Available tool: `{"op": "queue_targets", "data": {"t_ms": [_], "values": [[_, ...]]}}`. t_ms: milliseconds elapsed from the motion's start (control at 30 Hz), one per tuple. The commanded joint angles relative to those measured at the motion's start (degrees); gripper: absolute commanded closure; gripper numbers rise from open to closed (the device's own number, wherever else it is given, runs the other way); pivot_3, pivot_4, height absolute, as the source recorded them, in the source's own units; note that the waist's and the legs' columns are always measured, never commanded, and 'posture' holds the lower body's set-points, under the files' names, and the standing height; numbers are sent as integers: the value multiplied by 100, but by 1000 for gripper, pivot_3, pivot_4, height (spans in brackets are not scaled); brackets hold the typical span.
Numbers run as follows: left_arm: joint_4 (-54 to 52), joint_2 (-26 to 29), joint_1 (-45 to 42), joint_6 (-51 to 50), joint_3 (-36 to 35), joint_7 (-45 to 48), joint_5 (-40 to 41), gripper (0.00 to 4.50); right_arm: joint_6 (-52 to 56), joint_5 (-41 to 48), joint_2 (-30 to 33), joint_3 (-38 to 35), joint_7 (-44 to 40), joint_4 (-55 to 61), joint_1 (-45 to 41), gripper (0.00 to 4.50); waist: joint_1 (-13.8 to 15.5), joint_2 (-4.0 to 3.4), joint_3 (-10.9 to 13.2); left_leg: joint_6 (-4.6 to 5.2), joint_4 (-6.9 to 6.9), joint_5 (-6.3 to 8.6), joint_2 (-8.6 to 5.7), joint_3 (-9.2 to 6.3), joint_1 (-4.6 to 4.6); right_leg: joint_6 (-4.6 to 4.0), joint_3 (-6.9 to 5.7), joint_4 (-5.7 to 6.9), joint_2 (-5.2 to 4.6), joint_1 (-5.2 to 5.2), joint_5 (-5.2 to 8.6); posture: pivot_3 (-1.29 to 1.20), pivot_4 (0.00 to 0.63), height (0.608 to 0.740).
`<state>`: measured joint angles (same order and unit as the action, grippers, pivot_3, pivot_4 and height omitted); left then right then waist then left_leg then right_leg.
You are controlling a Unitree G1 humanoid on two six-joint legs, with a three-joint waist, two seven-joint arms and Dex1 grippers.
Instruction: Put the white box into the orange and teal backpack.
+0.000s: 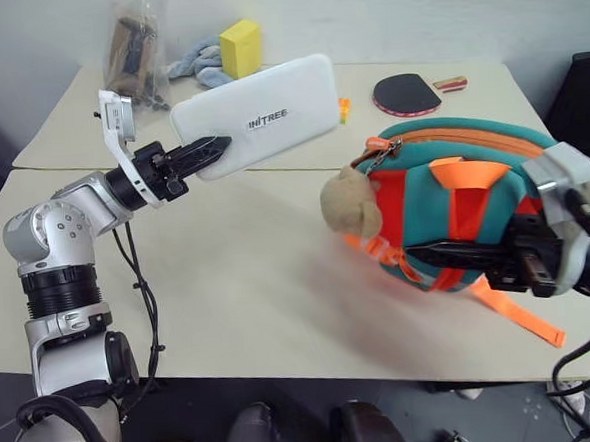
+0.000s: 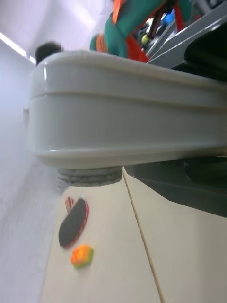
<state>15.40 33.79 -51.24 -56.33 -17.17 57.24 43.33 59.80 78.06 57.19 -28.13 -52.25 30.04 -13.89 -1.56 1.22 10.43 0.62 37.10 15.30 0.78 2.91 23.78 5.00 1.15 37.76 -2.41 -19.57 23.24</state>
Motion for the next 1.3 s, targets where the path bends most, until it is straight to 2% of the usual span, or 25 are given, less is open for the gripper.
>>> {"op": "queue_targets", "data": {"t_ms": [33, 233, 367, 667, 867, 1067, 1300], "values": [[-445, 354, -130, 193, 226, 846, 195, 3246, 185, 492, 334, -678, -376, 38, 362, 4489, -3, 0, 0, 0, -1, 0, 0, 0, -1, 0, 0, 0, 0, 1, 0, 0, 150, 740], [-417, 782, 2, 768, 795, 1777, -180, 3246, 186, 137, 473, -877, -696, -107, 1098, 4489, 5, 2, 1, 8, 9, -1, 0, -2, -1, 0, -1, -5, 0, 6, 0, 0, 150, 740], [-115, 754, -79, 1546, 1236, 1993, -748, 3246, 97, 51, 457, -820, -690, -214, 1124, 4489, 15, 2, 1, 19, 8, 2, -1, -2, -6, 0, 0, -8, -1, 7, 0, 0, 150, 740], [662, 335, -798, 2516, 1784, 2437, -1355, 3246, 139, 143, 509, -550, -587, -516, 705, 4489, 96, 9, 6, 26, 14, 5, -1, -6, 10, 0, -5, -2, -1, -3, 0, 0, 150, 740], [859, -65, -1251, 2977, 2172, 2830, -1704, 3246, 162, 83, 603, -296, -746, -424, 534, 4489, 157, 9, 6, 25, 37, 4, -2, -25, 37, 0, -25, 4, -2, -8, 0, 0, 150, 740], [1001, -336, -1417, 3719, 2636, 3205, -2222, 3246, 150, 65, 668, 38, -739, -654, 9, 4489, 148, 9, 6, 24, 37, 4, -2, -32, 37, 0, -34, 4, -2, -5, 0, 0, 150, 740], [1820, -474, -1824, 4341, 2553, 3143, -2564, 3246, 164, -49, 652, 142, -720, -703, -155, 4489, 149, 9, 6, 22, 43, 3, -2, -43, 43, 0, -49, 4, -2, -4, 0, 0, 150, 740]]}}
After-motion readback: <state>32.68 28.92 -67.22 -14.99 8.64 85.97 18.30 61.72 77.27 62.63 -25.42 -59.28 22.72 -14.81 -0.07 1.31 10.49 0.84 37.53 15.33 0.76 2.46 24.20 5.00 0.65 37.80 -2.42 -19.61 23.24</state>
